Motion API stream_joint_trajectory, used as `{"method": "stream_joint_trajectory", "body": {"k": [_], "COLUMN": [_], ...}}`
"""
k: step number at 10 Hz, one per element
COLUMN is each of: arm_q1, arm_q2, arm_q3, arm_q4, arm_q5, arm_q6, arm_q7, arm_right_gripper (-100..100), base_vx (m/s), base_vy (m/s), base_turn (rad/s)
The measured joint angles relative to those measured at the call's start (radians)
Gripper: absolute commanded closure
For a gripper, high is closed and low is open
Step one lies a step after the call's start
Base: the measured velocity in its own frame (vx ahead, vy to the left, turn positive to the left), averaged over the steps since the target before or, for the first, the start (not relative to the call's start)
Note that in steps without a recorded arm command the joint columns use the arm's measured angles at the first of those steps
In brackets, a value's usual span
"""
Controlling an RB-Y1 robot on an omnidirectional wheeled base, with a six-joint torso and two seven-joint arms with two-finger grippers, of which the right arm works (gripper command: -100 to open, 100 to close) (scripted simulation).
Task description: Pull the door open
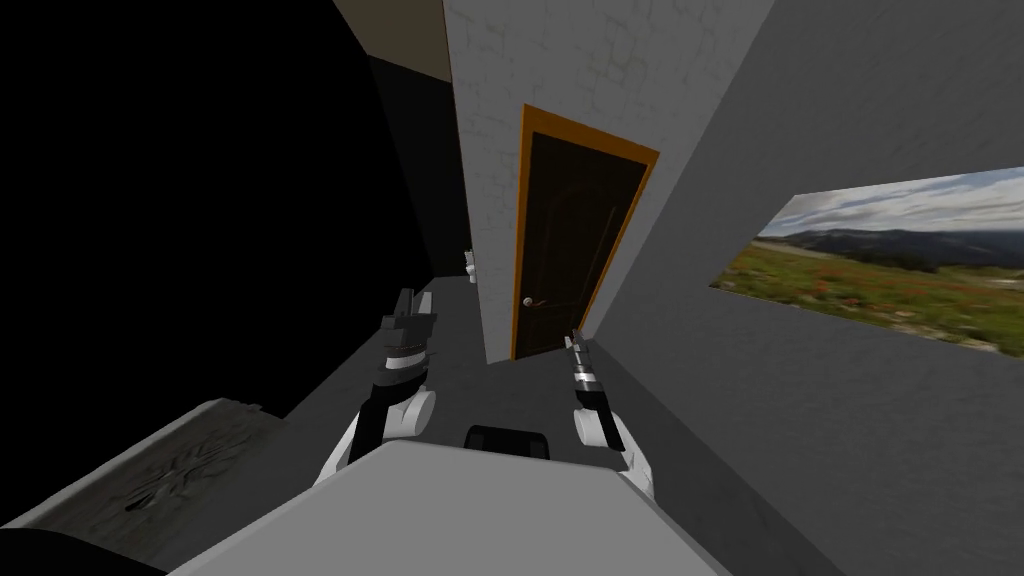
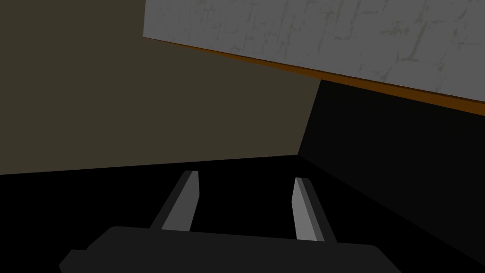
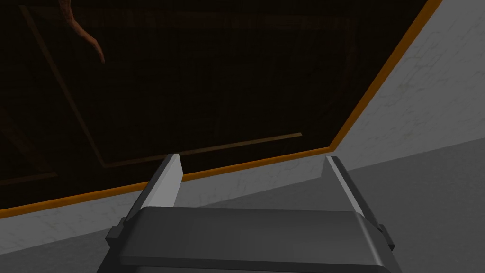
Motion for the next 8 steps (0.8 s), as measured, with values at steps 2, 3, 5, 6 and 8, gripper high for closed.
{"method": "stream_joint_trajectory", "body": {"k": [2, 3, 5, 6, 8], "arm_q1": [-0.021, -0.025, -0.048, -0.060, -0.076], "arm_q2": [-0.006, -0.013, -0.017, -0.024, -0.037], "arm_q3": [0.003, 0.006, 0.008, 0.010, 0.010], "arm_q4": [0.052, 0.070, 0.119, 0.145, 0.194], "arm_q5": [0.001, 0.001, 0.001, 0.001, -0.001], "arm_q6": [-0.005, -0.004, -0.007, -0.008, -0.017], "arm_q7": [-0.006, -0.011, -0.017, -0.022, -0.034], "arm_right_gripper": [-100, -100, -100, -100, -100], "base_vx": [0.068, 0.059, 0.069, 0.058, 0.074], "base_vy": [-0.001, -0.014, -0.016, -0.010, -0.008], "base_turn": [0.108, 0.047, 0.118, 0.053, 0.111]}}
